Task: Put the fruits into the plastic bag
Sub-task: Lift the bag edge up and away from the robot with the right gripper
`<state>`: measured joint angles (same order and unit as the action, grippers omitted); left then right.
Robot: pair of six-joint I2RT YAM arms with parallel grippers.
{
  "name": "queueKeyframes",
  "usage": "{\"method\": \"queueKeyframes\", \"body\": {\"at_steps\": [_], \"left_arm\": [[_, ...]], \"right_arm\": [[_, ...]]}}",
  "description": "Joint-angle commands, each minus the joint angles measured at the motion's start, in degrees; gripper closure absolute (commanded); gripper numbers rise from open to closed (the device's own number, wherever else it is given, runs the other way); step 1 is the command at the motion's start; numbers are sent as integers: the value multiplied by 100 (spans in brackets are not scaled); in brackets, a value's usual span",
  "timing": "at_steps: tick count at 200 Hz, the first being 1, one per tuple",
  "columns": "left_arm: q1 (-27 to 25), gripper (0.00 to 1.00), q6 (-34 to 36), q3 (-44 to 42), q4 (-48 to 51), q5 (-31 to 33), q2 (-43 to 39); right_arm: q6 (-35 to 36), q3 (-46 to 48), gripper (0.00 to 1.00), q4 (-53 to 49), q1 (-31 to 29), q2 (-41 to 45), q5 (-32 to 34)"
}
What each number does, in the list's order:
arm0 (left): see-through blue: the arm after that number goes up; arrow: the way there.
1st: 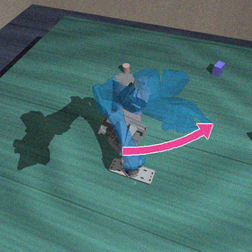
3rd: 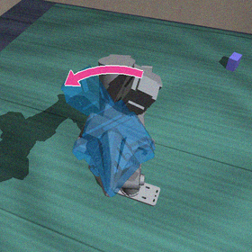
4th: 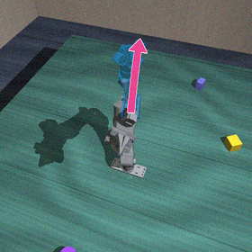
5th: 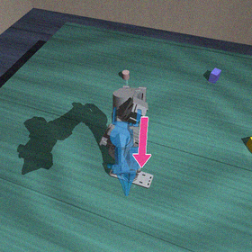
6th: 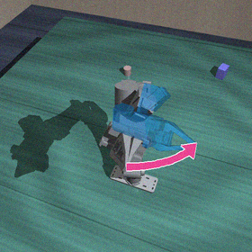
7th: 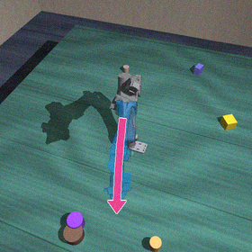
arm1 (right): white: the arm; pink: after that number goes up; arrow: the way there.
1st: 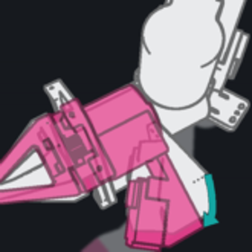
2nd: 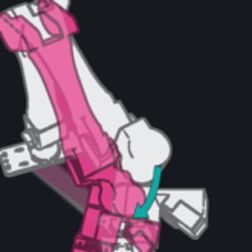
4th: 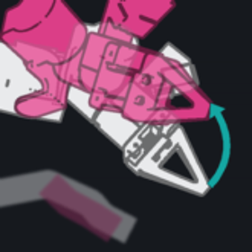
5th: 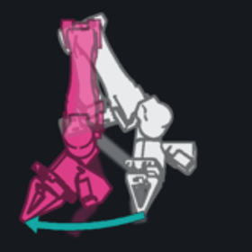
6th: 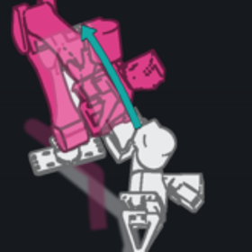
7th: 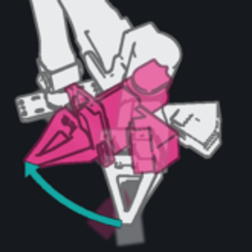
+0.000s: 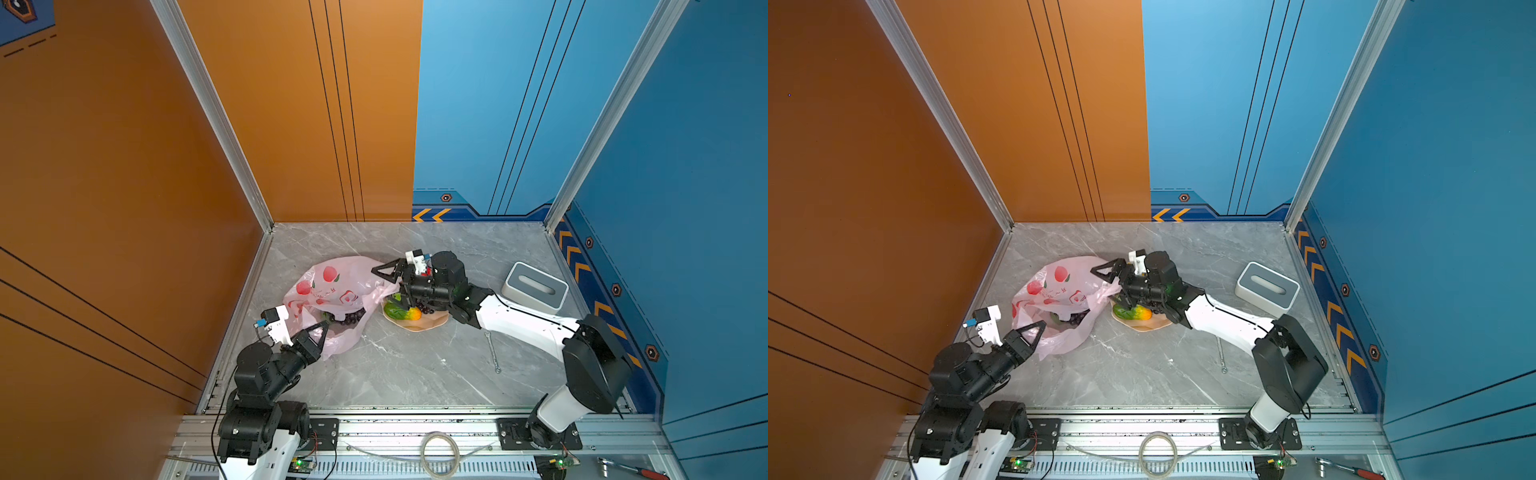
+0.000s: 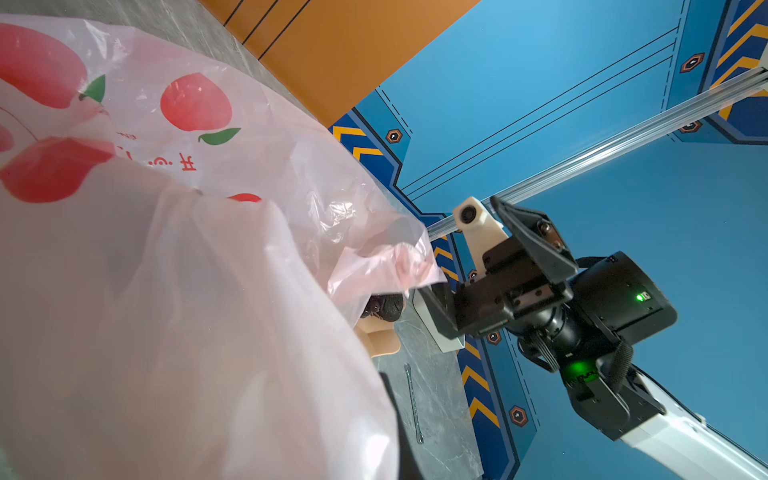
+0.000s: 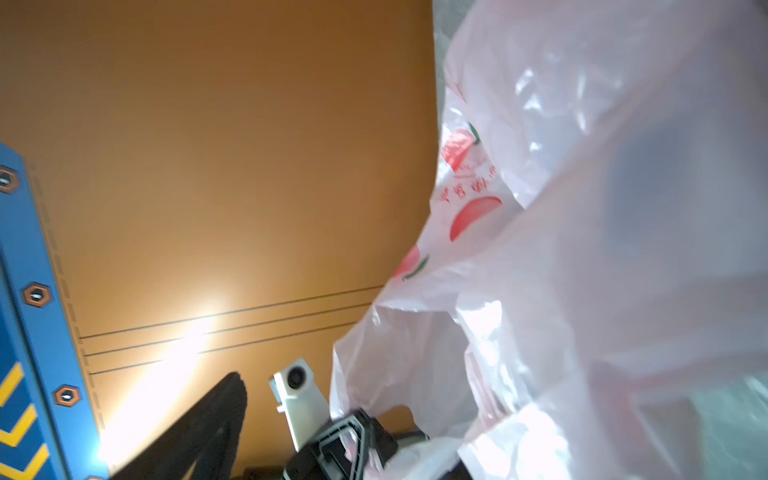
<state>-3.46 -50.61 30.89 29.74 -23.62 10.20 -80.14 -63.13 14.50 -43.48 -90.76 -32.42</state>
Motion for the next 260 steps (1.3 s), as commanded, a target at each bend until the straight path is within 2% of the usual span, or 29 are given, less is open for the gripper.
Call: {"method": "queueKeyframes", "body": {"at_steps": [1,14,30,44,51,63,79,101,124,146,176,215,233,260], "left_arm": [[-49,100,14,-30,-170,-177,-33],[-58,100,16,-52,-170,-229,-53],[-75,100,-1,-108,-162,-304,-93],[-91,100,-51,-193,-165,-328,-155],[-101,100,-86,-244,-161,-320,-183],[-118,100,-131,-319,-163,-304,-235],[-145,100,-151,-388,-161,-292,-280],[-202,100,-190,-479,-160,-310,-314],[-277,100,-309,-620,-152,-287,-464],[-389,100,-405,-751,-152,-230,-602],[-493,100,-405,-812,-144,-137,-647],[-541,100,-283,-712,-144,-91,-494],[-559,100,-265,-670,-141,-73,-483],[-568,100,-265,-636,-135,-56,-470]], "right_arm": [[1710,-241,0,-2675,24,473,77],[2995,-770,0,-4295,-40,625,752],[4523,-1933,0,-6426,-334,570,2364],[5358,-2872,0,-7655,-633,340,3601],[5612,-3195,0,-8035,-744,215,3947],[5853,-3478,0,-8283,-760,97,3957],[6289,-3571,0,-8033,-929,73,3732],[7169,-3934,0,-7868,-1353,-320,4077],[7416,-5190,1,-8491,-1397,-1362,4492],[7613,-5972,2,-8849,-1487,-2177,4778],[7878,-6643,2,-9234,-1677,-2993,5148],[8022,-6965,4,-9268,-1696,-3612,5514],[8049,-7184,9,-9259,-1665,-3845,5742],[8149,-7502,24,-9246,-1628,-4125,6145]]}}
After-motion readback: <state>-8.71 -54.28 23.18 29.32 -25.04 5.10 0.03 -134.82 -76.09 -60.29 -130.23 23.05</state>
